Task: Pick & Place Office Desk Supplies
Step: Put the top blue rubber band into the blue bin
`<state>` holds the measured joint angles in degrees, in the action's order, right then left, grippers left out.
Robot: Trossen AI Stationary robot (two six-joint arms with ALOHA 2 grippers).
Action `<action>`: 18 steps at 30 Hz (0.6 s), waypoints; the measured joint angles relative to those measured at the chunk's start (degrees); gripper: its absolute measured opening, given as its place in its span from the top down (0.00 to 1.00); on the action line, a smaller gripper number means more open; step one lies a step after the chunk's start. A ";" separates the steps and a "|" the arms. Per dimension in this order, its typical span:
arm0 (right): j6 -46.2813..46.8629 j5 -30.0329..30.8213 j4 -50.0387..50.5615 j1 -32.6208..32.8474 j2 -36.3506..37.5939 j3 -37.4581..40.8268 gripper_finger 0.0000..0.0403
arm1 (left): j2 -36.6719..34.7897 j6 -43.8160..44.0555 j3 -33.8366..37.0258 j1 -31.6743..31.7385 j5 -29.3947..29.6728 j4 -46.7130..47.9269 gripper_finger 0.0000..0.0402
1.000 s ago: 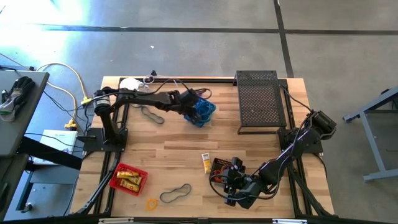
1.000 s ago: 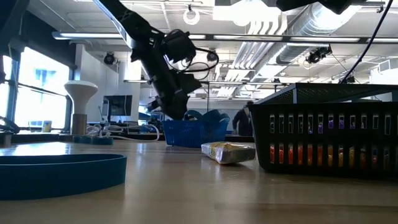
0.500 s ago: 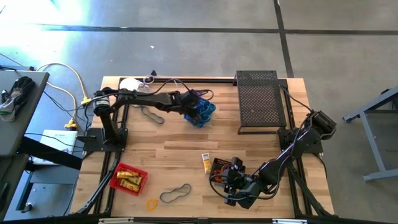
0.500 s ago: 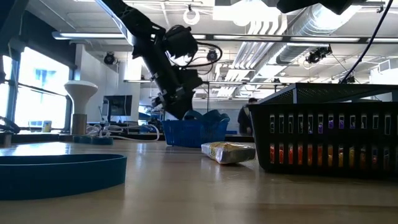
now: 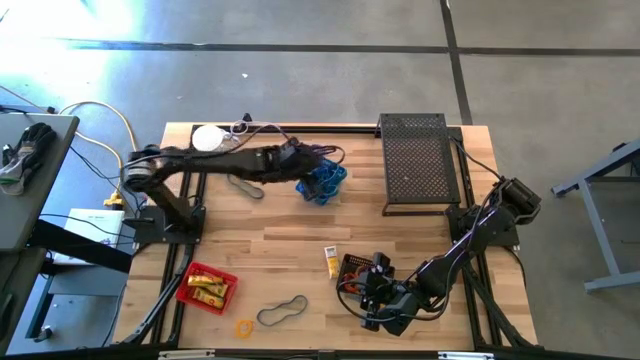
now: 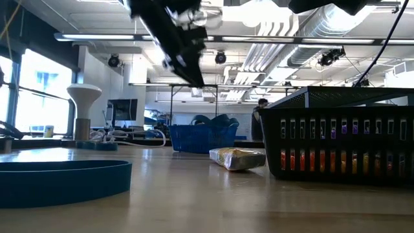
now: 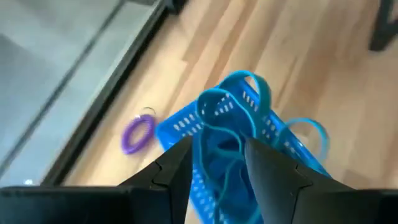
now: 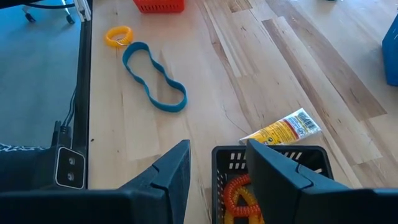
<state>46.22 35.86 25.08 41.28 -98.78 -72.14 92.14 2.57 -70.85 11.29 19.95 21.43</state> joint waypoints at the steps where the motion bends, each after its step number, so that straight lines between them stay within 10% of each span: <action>1: 0.04 -0.06 -0.04 0.00 0.00 0.00 0.64 | -1.91 -0.19 -0.07 -0.84 -0.02 2.50 0.65; 12: 2.01 0.09 -0.18 0.38 0.00 0.00 0.64 | -15.59 13.27 0.11 -4.15 -16.44 46.28 0.65; 18: 2.01 0.24 -0.94 0.22 0.00 0.00 0.64 | -15.44 10.76 4.48 -1.60 -16.44 46.15 0.65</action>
<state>48.23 36.10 24.14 41.50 -98.78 -72.14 76.69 13.33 -66.37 9.68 3.50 67.58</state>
